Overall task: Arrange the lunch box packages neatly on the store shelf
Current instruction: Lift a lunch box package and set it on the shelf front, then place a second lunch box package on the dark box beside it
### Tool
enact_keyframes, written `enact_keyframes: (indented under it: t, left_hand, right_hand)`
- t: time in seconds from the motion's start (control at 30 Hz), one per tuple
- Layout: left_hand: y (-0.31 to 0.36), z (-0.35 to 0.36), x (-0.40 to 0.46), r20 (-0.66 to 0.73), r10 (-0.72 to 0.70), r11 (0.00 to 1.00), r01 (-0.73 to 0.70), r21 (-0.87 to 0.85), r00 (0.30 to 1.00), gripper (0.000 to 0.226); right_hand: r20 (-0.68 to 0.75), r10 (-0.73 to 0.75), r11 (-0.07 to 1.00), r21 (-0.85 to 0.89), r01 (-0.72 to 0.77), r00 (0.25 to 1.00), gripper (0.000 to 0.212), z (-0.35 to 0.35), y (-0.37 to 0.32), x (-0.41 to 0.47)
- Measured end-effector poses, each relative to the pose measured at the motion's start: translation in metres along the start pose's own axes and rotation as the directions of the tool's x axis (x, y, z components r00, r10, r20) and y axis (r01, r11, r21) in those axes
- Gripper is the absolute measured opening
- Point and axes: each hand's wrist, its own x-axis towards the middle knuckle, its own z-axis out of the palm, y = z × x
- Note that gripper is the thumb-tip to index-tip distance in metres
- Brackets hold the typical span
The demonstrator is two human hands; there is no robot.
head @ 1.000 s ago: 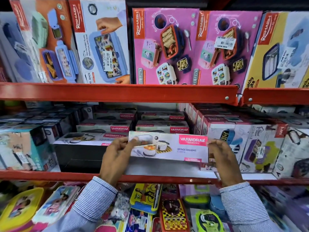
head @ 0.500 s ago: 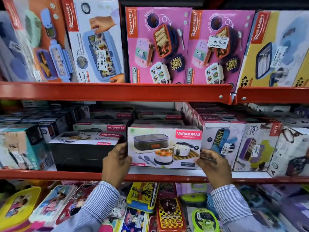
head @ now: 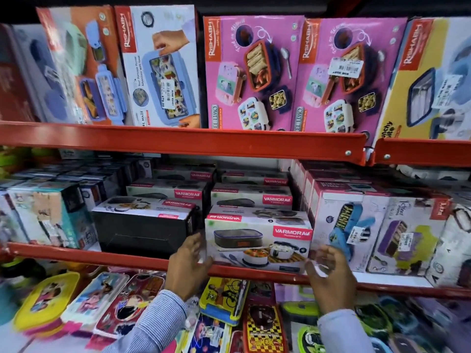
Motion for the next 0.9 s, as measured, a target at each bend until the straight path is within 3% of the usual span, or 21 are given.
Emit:
enact_keyframes:
  t: [0.1,0.17,0.23,0.33,0.43,0.63,0.73,0.8,0.9]
  left_hand:
    - [-0.002,-0.028,-0.011,-0.108,0.080,0.997,-0.081,-0.003,0.991,0.039]
    - [-0.008,-0.053,-0.013,-0.228,0.126,0.992,-0.122,0.032,0.965,0.021]
    - [-0.017,-0.082,-0.008,-0.351,0.160,0.987,-0.145,0.067,0.923,0.015]
    - [-0.043,-0.128,0.010,-0.437,0.110,0.994,-0.090,0.068,0.893,0.027]
    - [-0.076,-0.165,0.033,-0.384,0.043,0.990,0.011,0.137,0.922,0.055]
    - [-0.120,-0.198,0.073,-0.181,-0.034,0.994,0.053,0.100,0.983,0.085]
    - [-0.128,-0.203,0.091,-0.063,-0.139,0.989,0.135,-0.060,0.988,0.095]
    - [-0.133,-0.210,0.103,0.019,-0.167,0.963,0.167,-0.212,0.986,0.089]
    - [-0.143,-0.220,0.114,0.033,-0.154,0.900,0.154,-0.408,0.987,0.089]
  right_hand:
    - [-0.171,-0.159,0.986,0.028,0.167,0.972,0.026,0.007,-0.021,-0.021]
    - [-0.162,-0.277,0.955,0.060,0.290,0.947,0.020,0.022,-0.045,-0.040]
    - [-0.052,-0.353,0.930,0.092,0.357,0.934,0.018,0.045,-0.072,-0.058]
    - [0.184,-0.336,0.938,0.149,0.312,0.924,0.020,0.092,-0.105,-0.079]
    - [0.309,-0.267,0.963,0.101,0.248,0.913,0.039,0.139,-0.131,-0.093]
    - [0.274,-0.059,0.994,-0.076,0.083,0.960,0.068,0.207,-0.165,-0.102]
    - [0.284,0.046,0.987,-0.162,0.000,0.958,0.075,0.217,-0.179,-0.098]
    - [0.278,0.106,0.989,-0.132,-0.071,0.955,0.078,0.217,-0.188,-0.098]
    - [0.245,0.101,0.995,-0.009,-0.102,0.964,0.051,0.208,-0.200,-0.098]
